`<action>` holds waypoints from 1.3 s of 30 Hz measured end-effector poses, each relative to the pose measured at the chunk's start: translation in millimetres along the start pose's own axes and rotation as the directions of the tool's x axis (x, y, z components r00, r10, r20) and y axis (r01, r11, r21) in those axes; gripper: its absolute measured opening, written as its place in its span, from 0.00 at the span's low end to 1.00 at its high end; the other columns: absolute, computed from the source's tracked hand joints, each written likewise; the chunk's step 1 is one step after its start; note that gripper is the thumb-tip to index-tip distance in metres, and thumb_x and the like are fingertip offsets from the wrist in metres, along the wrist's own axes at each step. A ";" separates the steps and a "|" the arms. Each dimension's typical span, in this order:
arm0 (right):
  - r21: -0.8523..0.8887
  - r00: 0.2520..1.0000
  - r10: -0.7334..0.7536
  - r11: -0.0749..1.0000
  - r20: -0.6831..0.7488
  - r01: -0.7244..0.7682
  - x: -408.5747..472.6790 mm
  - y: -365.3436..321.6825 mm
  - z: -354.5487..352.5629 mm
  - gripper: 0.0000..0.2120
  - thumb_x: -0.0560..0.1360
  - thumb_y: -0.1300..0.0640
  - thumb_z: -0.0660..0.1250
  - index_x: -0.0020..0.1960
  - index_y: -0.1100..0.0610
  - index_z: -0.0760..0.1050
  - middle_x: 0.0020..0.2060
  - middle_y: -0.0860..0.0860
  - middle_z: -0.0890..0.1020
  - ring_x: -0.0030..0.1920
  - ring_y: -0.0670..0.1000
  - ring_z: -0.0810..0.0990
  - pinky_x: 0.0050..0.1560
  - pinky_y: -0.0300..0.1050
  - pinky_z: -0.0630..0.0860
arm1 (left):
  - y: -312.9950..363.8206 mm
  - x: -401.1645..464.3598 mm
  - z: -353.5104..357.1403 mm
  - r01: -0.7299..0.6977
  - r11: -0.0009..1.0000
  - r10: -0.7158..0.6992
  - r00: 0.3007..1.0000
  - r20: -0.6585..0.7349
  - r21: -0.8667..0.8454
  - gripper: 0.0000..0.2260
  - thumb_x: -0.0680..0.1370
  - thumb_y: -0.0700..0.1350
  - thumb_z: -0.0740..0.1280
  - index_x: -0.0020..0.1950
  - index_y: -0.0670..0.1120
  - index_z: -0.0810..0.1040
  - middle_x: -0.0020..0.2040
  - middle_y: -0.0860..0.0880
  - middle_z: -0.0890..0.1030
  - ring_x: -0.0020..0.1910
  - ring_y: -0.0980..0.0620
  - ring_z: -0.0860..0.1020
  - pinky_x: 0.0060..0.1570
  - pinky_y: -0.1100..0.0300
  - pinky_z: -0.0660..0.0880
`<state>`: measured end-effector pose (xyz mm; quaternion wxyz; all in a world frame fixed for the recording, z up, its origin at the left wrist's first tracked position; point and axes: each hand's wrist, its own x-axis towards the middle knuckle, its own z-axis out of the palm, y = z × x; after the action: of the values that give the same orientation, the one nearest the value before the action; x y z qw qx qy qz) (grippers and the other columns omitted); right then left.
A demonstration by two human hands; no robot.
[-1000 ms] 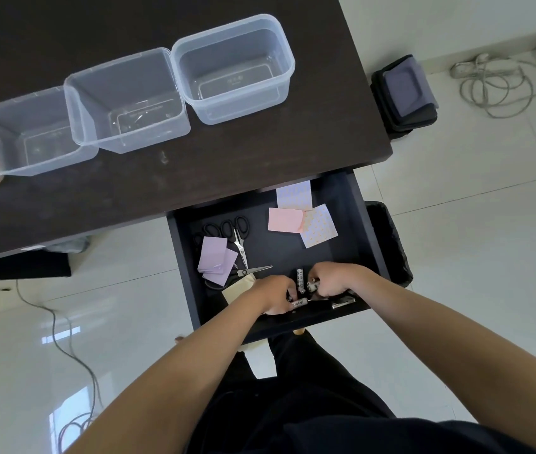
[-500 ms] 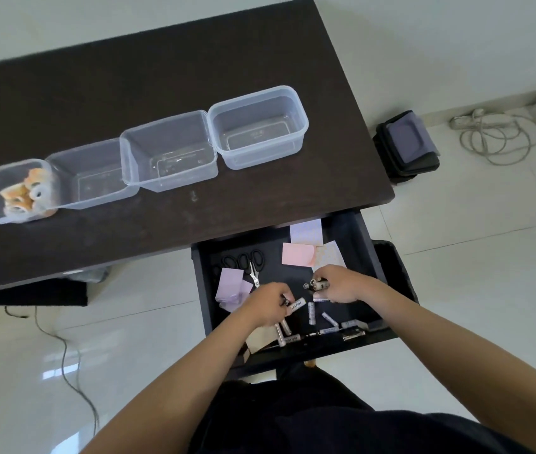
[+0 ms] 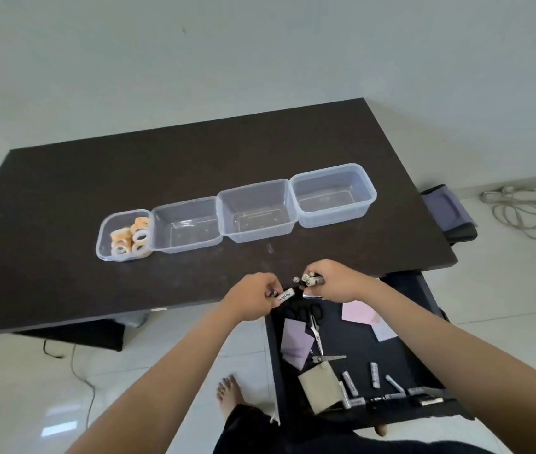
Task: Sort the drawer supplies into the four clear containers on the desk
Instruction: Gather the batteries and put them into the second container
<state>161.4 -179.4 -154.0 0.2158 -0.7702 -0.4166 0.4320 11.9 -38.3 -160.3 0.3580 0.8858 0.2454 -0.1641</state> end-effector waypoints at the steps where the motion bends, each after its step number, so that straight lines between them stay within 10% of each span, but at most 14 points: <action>1: 0.014 1.000 -0.019 1.000 -0.015 0.020 7.8 -17.3 0.2 0.07 0.73 0.58 0.70 0.46 0.60 0.75 0.35 0.48 0.74 0.35 0.46 0.72 0.39 0.41 0.68 | -9.9 -3.7 -16.6 -0.003 1.000 0.004 1.000 -0.022 0.005 0.05 0.74 0.42 0.68 0.49 0.48 0.78 0.38 0.53 0.73 0.41 0.50 0.76 0.39 0.61 0.70; 11: -0.019 0.978 -0.102 0.995 -0.184 0.100 111.3 -172.3 16.9 0.10 0.75 0.55 0.68 0.38 0.55 0.70 0.35 0.49 0.74 0.37 0.50 0.73 0.40 0.47 0.68 | -122.7 -3.7 -158.7 0.041 0.999 -0.037 0.973 -0.228 0.013 0.06 0.74 0.43 0.69 0.49 0.50 0.78 0.43 0.52 0.77 0.42 0.53 0.74 0.43 0.62 0.68; 23: -0.040 0.940 0.088 0.993 -0.329 -0.107 215.2 -211.0 52.7 0.13 0.74 0.60 0.65 0.33 0.51 0.67 0.33 0.49 0.75 0.40 0.54 0.75 0.39 0.45 0.67 | -166.6 50.0 -187.8 0.039 0.985 -0.019 0.993 -0.120 0.170 0.10 0.75 0.45 0.65 0.55 0.44 0.77 0.53 0.45 0.82 0.54 0.44 0.78 0.50 0.53 0.74; 39: -0.110 0.925 0.047 0.989 -0.377 -0.095 205.7 -202.6 50.6 0.15 0.72 0.64 0.69 0.58 0.56 0.76 0.56 0.52 0.80 0.51 0.52 0.79 0.45 0.41 0.73 | -174.6 49.7 -162.2 -0.023 0.996 -0.005 0.946 -0.325 -0.085 0.17 0.75 0.38 0.64 0.64 0.46 0.72 0.62 0.46 0.74 0.58 0.47 0.75 0.58 0.55 0.74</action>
<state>83.9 103.0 -140.7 0.2260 -0.8651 -0.3660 0.2579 -24.8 202.2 -168.2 0.3520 0.8853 0.3039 -0.0034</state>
